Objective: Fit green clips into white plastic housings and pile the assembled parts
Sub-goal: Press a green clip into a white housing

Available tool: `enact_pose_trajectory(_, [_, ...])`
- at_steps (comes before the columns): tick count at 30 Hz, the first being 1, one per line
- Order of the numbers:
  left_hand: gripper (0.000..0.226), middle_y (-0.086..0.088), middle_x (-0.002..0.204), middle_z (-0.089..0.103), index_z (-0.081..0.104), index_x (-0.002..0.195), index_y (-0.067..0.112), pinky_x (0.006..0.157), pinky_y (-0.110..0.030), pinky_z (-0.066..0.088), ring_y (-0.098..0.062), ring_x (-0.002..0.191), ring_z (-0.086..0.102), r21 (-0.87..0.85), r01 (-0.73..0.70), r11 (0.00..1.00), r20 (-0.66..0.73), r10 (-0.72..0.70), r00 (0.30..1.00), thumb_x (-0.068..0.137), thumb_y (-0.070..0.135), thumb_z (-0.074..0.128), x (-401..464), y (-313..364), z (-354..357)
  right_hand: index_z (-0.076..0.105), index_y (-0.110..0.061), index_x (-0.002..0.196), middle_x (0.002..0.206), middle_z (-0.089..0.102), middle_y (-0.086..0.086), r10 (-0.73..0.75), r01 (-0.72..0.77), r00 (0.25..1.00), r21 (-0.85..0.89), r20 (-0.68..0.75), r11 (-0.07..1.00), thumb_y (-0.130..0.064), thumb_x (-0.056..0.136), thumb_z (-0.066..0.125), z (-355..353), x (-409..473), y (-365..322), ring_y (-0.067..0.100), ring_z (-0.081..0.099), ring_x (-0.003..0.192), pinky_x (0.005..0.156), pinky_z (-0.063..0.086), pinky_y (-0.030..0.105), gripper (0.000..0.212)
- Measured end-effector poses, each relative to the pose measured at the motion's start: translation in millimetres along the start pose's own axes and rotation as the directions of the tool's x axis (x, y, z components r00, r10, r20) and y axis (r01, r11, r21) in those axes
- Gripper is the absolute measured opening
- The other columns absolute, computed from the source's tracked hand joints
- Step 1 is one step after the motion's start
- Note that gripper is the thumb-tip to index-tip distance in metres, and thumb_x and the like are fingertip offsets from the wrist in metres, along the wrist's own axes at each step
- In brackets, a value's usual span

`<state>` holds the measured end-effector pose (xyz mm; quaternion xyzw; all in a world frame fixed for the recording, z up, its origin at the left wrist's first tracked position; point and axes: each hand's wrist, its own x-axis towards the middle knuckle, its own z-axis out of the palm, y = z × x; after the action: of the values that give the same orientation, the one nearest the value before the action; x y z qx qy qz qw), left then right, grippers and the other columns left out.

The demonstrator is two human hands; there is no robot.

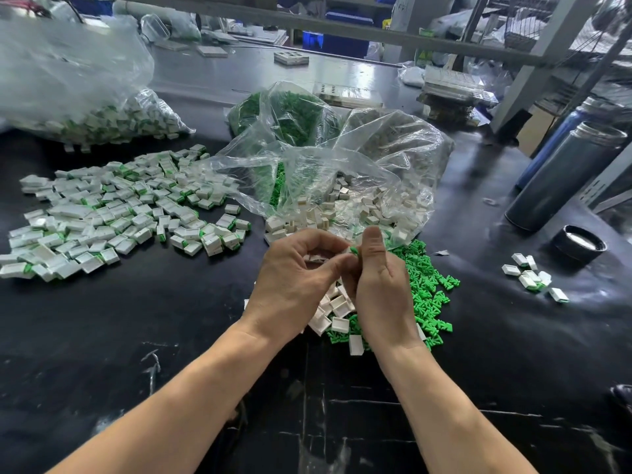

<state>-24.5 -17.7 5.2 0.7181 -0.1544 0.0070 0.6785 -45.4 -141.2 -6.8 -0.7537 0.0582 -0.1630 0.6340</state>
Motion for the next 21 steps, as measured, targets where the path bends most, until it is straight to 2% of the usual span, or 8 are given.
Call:
enact_pose_trajectory(2, [0.009,0.005,0.085,0.077,0.077,0.090,0.021,0.080,-0.029,0.060,-0.009,0.080,0.073,0.021,-0.011,1.000,-0.016,0.011,1.000,0.085,0.015,0.082,2,-1,-4,0.061,-0.024,0.064,0.056,0.054,-0.012,-0.038,0.037,0.999,-0.020,-0.020,0.999,-0.052,0.108,0.044,-5,1,1,0.006,0.047,0.053,0.057,0.036,0.031,0.054])
enact_pose_trajectory(5, [0.008,0.009,0.081,0.077,0.077,0.088,0.022,0.072,-0.019,0.056,-0.002,0.073,0.069,0.030,-0.013,0.999,-0.030,0.014,0.999,0.086,0.015,0.081,4,-1,-7,0.068,-0.025,0.083,0.068,0.065,-0.011,-0.124,0.124,0.992,0.012,-0.022,0.992,-0.036,0.104,0.061,-11,2,0,0.003,0.056,0.059,0.058,0.043,0.021,0.025])
enact_pose_trajectory(8, [0.010,0.008,0.081,0.077,0.076,0.091,0.020,0.067,-0.015,0.054,0.000,0.073,0.070,0.033,-0.002,0.999,-0.047,0.004,0.999,0.086,0.014,0.081,5,-2,-9,0.071,-0.025,0.092,0.072,0.068,-0.012,-0.156,0.156,0.988,-0.015,0.001,0.988,-0.031,0.099,0.069,-13,3,-1,0.003,0.059,0.064,0.060,0.045,0.019,0.010])
enact_pose_trajectory(11, [0.017,0.011,0.081,0.075,0.074,0.099,0.020,0.066,-0.015,0.054,0.000,0.074,0.070,0.075,0.003,0.997,-0.052,0.001,0.999,0.084,0.015,0.082,5,-5,-11,0.072,-0.022,0.094,0.073,0.068,-0.011,-0.128,0.128,0.992,-0.064,0.007,0.990,-0.026,0.098,0.071,-13,3,0,0.004,0.061,0.066,0.061,0.046,0.020,0.006])
enact_pose_trajectory(14, [0.022,0.009,0.083,0.072,0.072,0.101,0.030,0.070,-0.026,0.059,-0.009,0.077,0.070,0.220,-0.029,0.975,-0.022,0.035,0.999,0.083,0.026,0.084,4,-8,-12,0.072,-0.020,0.095,0.080,0.072,-0.006,-0.093,0.093,0.996,-0.086,0.002,0.992,-0.024,0.099,0.070,-15,2,-1,0.008,0.066,0.072,0.065,0.052,0.027,0.006])
enact_pose_trajectory(18, [0.017,0.014,0.083,0.070,0.071,0.101,0.036,0.065,-0.019,0.055,-0.006,0.076,0.067,0.402,-0.131,0.906,0.030,0.130,0.991,0.086,0.036,0.080,3,-8,-16,0.072,-0.019,0.096,0.084,0.074,-0.003,-0.059,0.058,0.998,-0.127,-0.003,0.990,-0.024,0.100,0.069,-14,2,-1,0.013,0.071,0.079,0.076,0.060,0.037,0.008])
enact_pose_trajectory(21, [0.017,0.019,0.091,0.067,0.071,0.103,0.035,0.075,-0.022,0.057,-0.001,0.081,0.065,0.541,-0.154,0.827,0.044,0.155,0.987,0.088,0.037,0.078,6,-9,-22,0.072,-0.021,0.094,0.080,0.073,-0.005,-0.048,0.044,0.999,-0.158,-0.019,0.987,-0.026,0.100,0.069,-14,4,1,0.008,0.067,0.072,0.072,0.058,0.037,0.009])
